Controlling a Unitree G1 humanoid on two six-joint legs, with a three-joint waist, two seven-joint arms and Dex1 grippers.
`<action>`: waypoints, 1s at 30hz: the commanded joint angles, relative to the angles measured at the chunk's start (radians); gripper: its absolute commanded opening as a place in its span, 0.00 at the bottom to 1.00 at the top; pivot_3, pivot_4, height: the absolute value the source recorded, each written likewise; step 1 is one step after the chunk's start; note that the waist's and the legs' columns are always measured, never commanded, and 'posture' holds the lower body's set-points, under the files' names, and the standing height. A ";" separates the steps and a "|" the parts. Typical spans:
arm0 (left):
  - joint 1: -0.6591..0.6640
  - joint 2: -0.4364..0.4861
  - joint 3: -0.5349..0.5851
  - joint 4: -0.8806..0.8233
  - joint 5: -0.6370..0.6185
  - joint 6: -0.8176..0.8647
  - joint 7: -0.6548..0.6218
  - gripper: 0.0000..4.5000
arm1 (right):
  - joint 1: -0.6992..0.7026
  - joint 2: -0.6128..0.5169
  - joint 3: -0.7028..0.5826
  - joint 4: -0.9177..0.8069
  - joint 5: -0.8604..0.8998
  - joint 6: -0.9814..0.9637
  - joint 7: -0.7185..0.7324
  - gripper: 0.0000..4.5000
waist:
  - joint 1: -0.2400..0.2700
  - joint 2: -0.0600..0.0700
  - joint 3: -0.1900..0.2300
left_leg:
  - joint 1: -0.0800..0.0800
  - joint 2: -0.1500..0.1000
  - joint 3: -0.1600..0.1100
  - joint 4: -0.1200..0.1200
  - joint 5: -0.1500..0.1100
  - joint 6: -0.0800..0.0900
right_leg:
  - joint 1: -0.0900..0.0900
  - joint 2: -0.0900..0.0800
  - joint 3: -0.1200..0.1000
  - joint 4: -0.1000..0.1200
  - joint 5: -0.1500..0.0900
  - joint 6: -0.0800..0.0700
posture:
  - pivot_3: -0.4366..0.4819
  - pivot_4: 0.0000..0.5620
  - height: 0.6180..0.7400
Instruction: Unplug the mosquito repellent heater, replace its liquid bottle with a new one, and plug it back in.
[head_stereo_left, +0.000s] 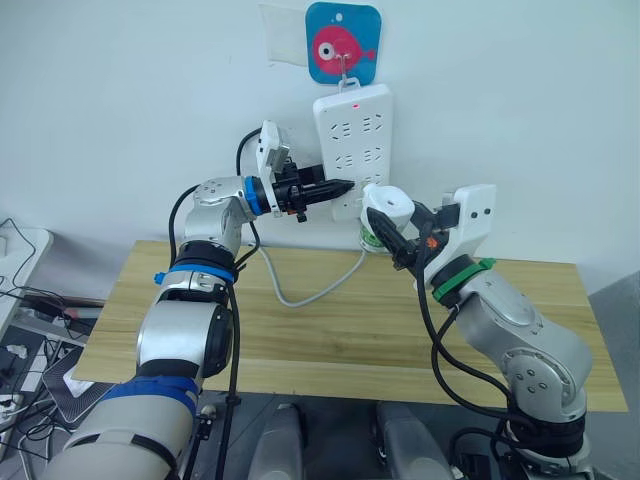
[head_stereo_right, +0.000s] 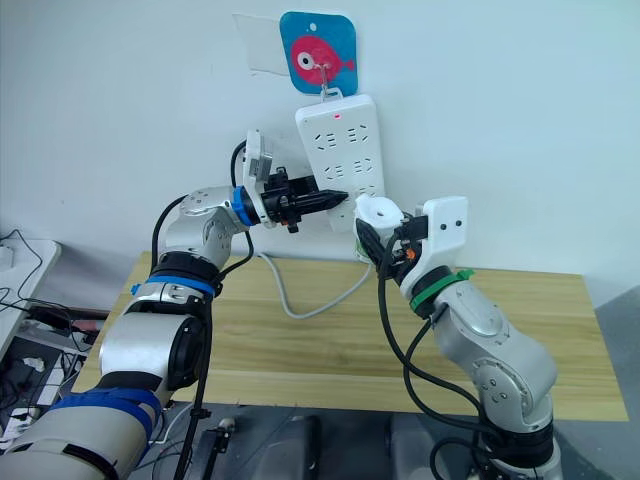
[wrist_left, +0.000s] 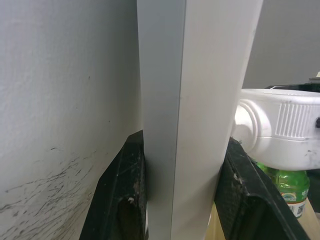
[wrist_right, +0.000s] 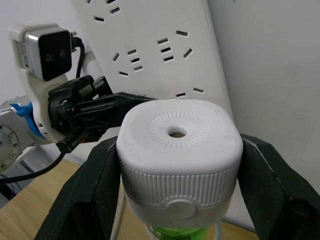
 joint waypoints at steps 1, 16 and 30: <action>-0.017 0.015 0.020 -0.016 -0.003 0.000 0.002 0.34 | 0.000 0.013 -0.022 -0.028 -0.007 -0.004 -0.008 0.65 | 0.000 0.000 0.000 | 0.000 0.000 0.000 0.000 0.000 0.000 | 0.000 0.000 0.000 0.000 0.000 0.000 | 0.42 0.32 1.00; -0.020 0.013 0.019 -0.008 0.003 -0.008 0.001 0.34 | -0.014 0.031 -0.041 -0.036 -0.019 -0.013 0.005 0.65 | -0.002 0.000 0.000 | 0.000 0.000 0.000 0.000 0.000 0.000 | 0.000 0.000 0.000 0.000 0.000 0.000 | 0.41 0.33 1.00; -0.011 0.012 0.016 -0.018 0.012 -0.008 -0.010 0.34 | -0.025 0.028 -0.032 -0.034 -0.033 -0.020 0.029 0.65 | -0.003 0.000 0.000 | 0.000 0.000 0.000 0.000 0.000 0.000 | 0.000 0.000 0.000 0.001 0.000 0.000 | 0.42 0.34 1.00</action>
